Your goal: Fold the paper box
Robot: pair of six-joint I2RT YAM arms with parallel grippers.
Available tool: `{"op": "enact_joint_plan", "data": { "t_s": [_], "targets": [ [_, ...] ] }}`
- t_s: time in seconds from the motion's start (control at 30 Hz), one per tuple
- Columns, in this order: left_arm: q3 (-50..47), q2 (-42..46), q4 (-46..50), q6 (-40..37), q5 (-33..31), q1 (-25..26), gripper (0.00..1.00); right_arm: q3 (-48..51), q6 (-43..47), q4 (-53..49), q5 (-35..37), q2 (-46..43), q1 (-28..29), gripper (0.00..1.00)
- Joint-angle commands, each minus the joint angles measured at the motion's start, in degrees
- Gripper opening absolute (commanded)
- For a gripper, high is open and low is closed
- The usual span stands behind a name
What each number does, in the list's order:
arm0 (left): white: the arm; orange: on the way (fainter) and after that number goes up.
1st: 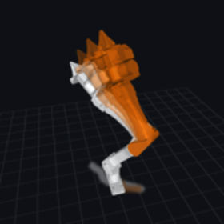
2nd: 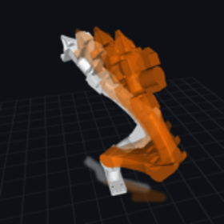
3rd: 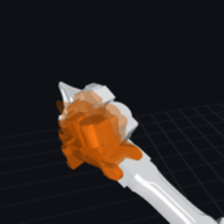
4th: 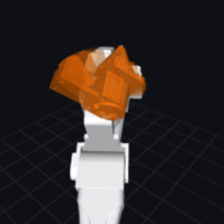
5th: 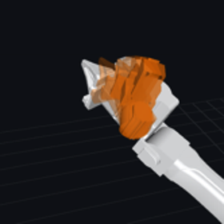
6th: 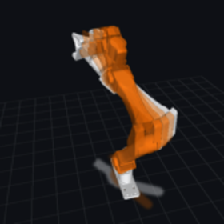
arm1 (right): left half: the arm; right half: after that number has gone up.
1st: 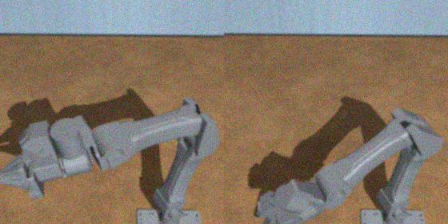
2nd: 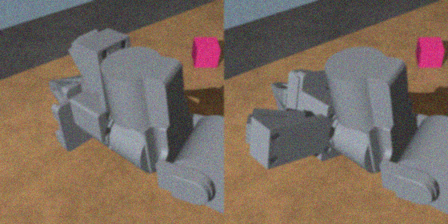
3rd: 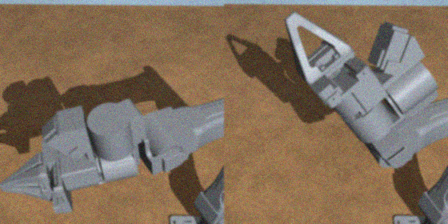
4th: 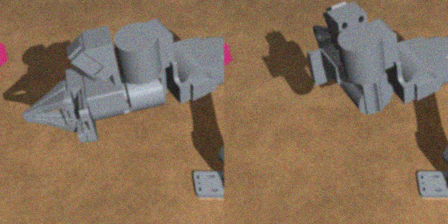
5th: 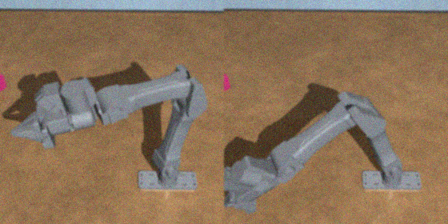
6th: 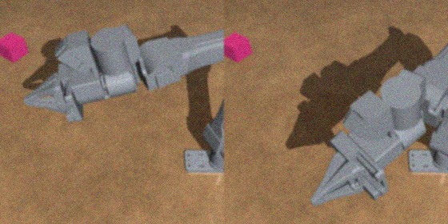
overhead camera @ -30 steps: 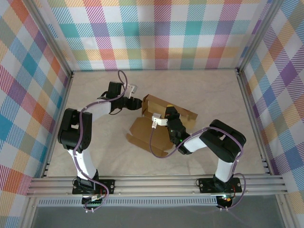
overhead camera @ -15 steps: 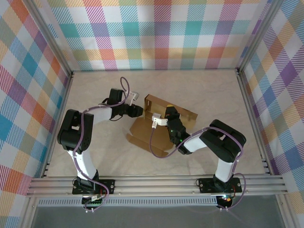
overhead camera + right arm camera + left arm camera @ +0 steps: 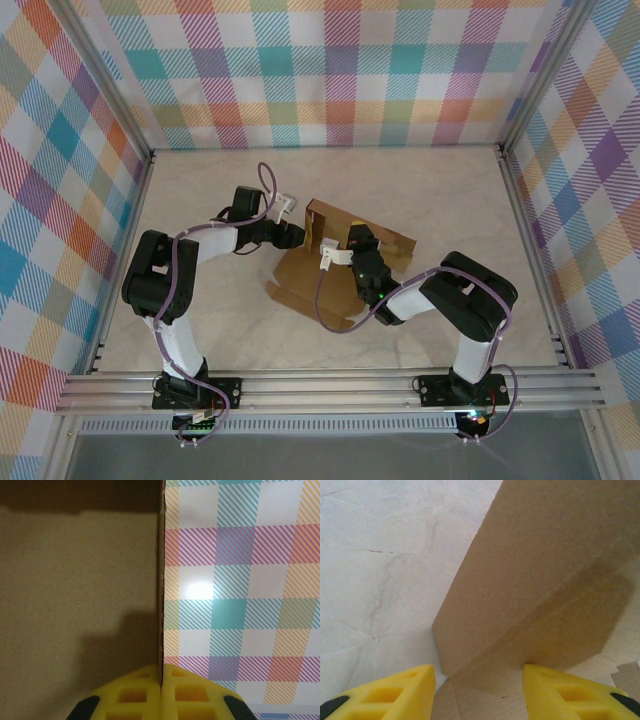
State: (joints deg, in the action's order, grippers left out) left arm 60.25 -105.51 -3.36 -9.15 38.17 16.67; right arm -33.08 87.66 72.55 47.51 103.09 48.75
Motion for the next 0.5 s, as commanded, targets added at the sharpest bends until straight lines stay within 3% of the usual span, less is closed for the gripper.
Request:
{"op": "enact_joint_plan", "data": {
  "t_s": [0.0,0.47],
  "targets": [
    [0.0,2.0,-1.7,-1.0,1.9,0.7,0.49,-0.4,-0.7,1.7,0.1,0.6,0.3,0.00],
    [4.1,-0.7,-0.5,0.2,-1.1,2.7,0.45,-0.6,-1.0,1.0,0.0,0.4,1.2,0.00]
  ]
}}
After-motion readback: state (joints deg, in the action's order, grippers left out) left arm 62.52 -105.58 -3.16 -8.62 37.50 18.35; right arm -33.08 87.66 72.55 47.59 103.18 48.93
